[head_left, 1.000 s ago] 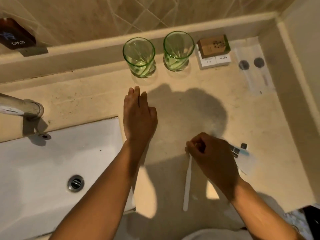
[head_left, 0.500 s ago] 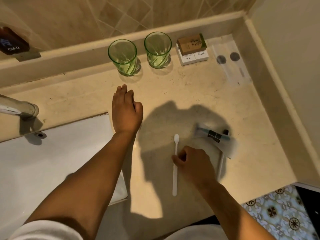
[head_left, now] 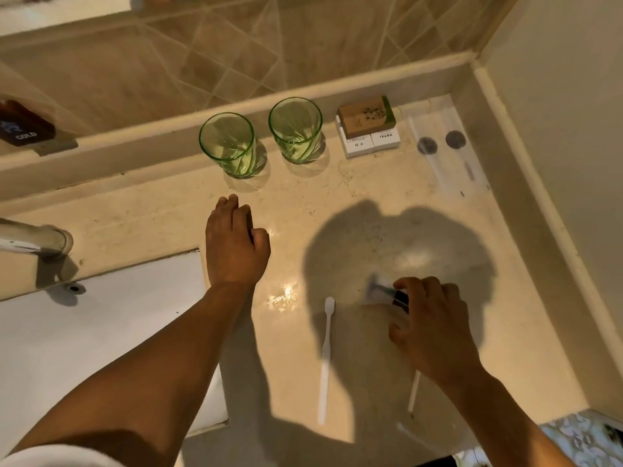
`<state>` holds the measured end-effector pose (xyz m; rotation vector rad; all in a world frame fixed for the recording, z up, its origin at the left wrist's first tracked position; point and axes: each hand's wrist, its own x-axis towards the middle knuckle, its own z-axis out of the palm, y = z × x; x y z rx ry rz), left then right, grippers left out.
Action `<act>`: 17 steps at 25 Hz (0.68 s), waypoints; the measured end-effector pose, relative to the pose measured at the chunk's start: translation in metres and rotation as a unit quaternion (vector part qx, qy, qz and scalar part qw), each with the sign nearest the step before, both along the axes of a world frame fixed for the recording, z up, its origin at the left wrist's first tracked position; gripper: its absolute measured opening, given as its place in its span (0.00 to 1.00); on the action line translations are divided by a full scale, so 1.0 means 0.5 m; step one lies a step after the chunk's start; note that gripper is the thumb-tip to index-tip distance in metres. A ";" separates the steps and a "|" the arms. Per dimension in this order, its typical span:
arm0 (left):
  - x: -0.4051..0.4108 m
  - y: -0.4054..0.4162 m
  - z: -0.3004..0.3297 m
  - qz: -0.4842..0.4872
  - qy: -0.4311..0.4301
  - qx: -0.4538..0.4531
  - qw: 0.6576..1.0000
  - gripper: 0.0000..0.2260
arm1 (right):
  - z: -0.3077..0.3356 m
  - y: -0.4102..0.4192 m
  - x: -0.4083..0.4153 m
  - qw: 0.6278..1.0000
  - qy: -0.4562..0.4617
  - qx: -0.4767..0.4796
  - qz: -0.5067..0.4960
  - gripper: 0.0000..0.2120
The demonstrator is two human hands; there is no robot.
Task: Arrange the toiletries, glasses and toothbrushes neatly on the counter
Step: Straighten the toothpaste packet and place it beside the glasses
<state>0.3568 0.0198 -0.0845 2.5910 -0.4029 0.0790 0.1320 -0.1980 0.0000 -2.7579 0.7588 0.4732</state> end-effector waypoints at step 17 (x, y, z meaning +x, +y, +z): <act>0.002 -0.003 -0.001 0.002 -0.016 0.010 1.000 0.19 | 0.009 0.003 0.183 0.954 -0.103 0.261 -0.104 0.10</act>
